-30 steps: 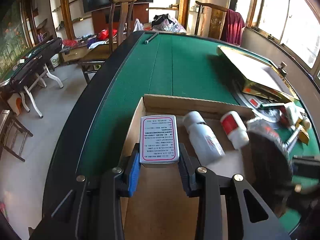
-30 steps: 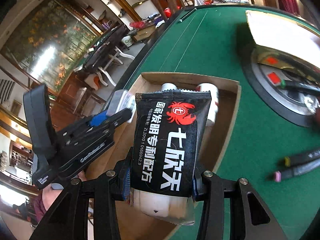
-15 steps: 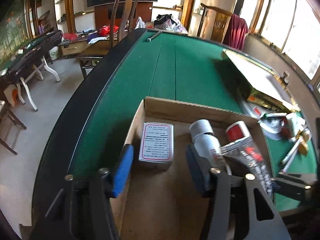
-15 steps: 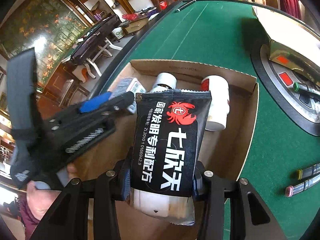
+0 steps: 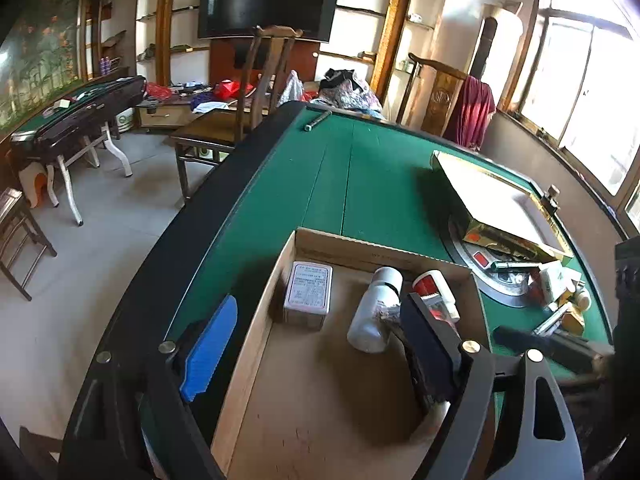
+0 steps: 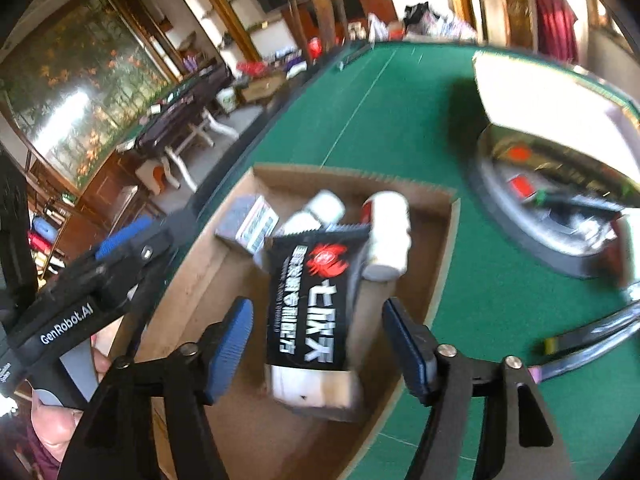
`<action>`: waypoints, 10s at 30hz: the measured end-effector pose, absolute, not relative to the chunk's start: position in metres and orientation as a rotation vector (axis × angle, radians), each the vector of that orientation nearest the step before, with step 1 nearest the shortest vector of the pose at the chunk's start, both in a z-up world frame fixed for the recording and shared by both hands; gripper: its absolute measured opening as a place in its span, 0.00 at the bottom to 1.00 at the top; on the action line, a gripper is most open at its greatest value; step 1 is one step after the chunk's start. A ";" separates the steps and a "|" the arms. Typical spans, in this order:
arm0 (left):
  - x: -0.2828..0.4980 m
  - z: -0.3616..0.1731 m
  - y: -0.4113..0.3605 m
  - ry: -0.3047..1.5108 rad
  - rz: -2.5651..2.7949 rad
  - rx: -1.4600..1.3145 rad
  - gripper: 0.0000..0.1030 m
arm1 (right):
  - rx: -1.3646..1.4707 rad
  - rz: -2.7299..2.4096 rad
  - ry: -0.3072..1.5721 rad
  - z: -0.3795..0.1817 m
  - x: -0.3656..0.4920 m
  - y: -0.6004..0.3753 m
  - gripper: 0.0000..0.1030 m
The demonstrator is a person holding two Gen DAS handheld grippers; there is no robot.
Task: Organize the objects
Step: 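Carry the white box and black pouch into the cardboard box and release both, then move the left gripper to the black markers and grasp one, then lift the black marker with the left gripper while the right gripper grasps another marker, then carry both black markers over the cardboard box and lower them in, then move both grippers back over the items on the green table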
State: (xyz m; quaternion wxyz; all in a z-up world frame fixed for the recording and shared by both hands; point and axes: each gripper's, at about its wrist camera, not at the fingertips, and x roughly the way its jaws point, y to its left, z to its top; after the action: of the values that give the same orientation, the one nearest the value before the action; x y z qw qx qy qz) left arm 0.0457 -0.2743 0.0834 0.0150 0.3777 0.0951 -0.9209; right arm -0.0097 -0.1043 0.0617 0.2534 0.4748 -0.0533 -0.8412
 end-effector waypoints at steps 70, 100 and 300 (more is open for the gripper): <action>-0.011 0.000 0.077 -0.512 -3.085 1.771 0.29 | 1.226 -2.794 -0.619 0.051 -0.007 0.226 0.92; 0.091 0.066 -0.012 -0.075 -3.160 1.410 0.15 | 1.268 -2.858 -0.524 0.045 -0.007 0.222 0.91; 0.045 0.072 -0.040 -0.199 -2.991 1.414 0.84 | 0.904 -3.185 -0.319 0.126 -0.025 0.242 1.00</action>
State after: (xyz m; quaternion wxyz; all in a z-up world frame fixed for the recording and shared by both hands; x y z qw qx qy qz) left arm 0.0446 -0.0404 0.0722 -0.0862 0.4250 -0.0600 -0.8991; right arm -0.0251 0.2417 0.1262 -0.0923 0.2706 -0.0954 -0.9535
